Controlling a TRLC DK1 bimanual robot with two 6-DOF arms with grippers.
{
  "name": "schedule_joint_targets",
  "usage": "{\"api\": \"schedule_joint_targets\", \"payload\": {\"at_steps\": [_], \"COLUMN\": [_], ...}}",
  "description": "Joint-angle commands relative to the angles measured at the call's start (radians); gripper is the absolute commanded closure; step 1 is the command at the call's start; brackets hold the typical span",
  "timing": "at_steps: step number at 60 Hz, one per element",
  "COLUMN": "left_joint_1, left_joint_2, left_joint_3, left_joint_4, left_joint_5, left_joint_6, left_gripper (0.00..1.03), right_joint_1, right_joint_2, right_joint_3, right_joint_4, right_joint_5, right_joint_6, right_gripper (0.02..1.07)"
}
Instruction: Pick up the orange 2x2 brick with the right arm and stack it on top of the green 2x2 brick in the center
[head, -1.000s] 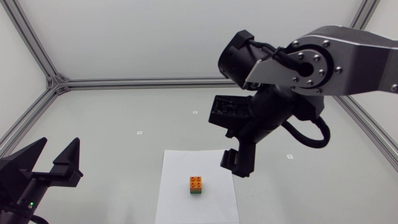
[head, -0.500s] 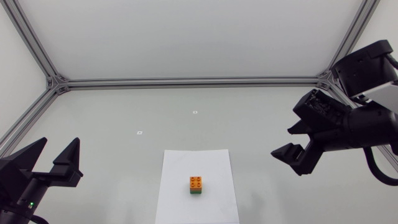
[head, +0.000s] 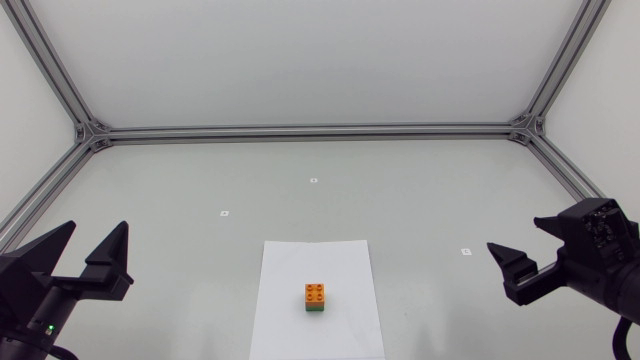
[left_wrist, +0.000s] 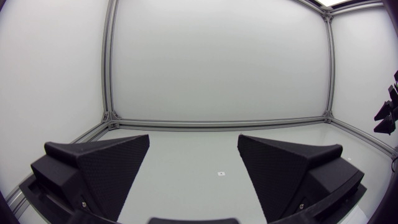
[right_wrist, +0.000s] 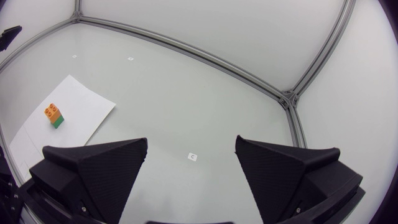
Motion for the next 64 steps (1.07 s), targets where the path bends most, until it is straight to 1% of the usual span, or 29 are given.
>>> {"api": "schedule_joint_targets", "payload": {"at_steps": [1, 47, 64], "left_joint_1": [0.004, 0.004, 0.004], "left_joint_2": [-0.008, -0.008, -0.008], "left_joint_3": [-0.041, -0.041, -0.041], "left_joint_4": [-0.015, -0.015, -0.015], "left_joint_5": [0.004, 0.004, 0.004], "left_joint_6": [0.013, 0.013, 0.013], "left_gripper": [0.04, 0.04, 0.04], "right_joint_1": [-0.007, 0.010, 0.010], "right_joint_2": [-0.046, -0.472, -0.475], "right_joint_3": [-0.050, -0.405, -0.408], "right_joint_4": [0.044, 0.469, 0.473], "right_joint_5": [0.012, 0.096, 0.097], "right_joint_6": [0.052, 0.407, 0.410], "right_gripper": [0.07, 0.07, 0.07]}}
